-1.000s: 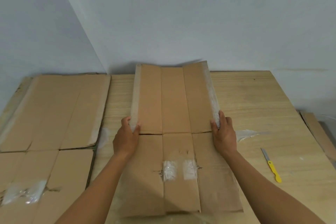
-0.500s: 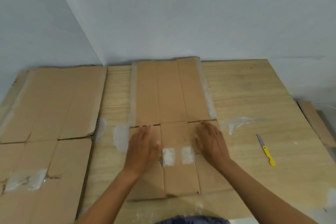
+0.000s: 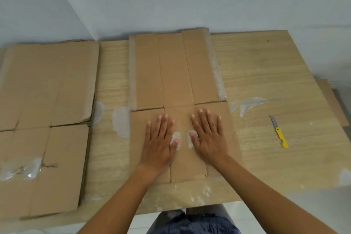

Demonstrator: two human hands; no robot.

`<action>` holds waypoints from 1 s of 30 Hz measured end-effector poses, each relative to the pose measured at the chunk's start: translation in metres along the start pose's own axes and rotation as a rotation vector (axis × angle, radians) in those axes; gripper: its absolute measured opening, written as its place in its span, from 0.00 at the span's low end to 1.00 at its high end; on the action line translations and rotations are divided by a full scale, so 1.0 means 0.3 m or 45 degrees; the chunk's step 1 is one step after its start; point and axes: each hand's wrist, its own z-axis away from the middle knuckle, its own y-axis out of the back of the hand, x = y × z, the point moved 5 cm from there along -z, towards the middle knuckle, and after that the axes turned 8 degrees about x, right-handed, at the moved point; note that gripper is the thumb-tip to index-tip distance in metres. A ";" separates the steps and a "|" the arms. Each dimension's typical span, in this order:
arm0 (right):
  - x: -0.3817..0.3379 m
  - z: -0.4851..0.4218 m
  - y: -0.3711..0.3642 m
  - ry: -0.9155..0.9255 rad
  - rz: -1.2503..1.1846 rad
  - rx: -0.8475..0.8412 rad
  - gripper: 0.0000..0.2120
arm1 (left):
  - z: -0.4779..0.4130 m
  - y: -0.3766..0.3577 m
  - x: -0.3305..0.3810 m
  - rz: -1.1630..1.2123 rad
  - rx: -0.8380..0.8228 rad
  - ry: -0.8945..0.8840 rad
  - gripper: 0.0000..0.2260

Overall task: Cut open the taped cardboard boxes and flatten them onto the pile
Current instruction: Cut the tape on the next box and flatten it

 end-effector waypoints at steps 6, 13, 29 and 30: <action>0.001 -0.011 -0.003 0.008 0.067 0.022 0.25 | -0.027 -0.005 0.044 -0.064 -0.008 -0.005 0.26; -0.090 0.085 0.012 0.147 0.015 -0.041 0.27 | 0.030 -0.030 0.167 0.026 -0.002 -0.075 0.24; 0.024 -0.279 0.029 0.055 0.007 -0.034 0.28 | -0.285 0.007 -0.083 0.033 -0.023 0.088 0.29; 0.031 -0.298 0.010 0.061 0.019 -0.074 0.29 | -0.298 -0.001 -0.099 0.000 -0.039 0.081 0.29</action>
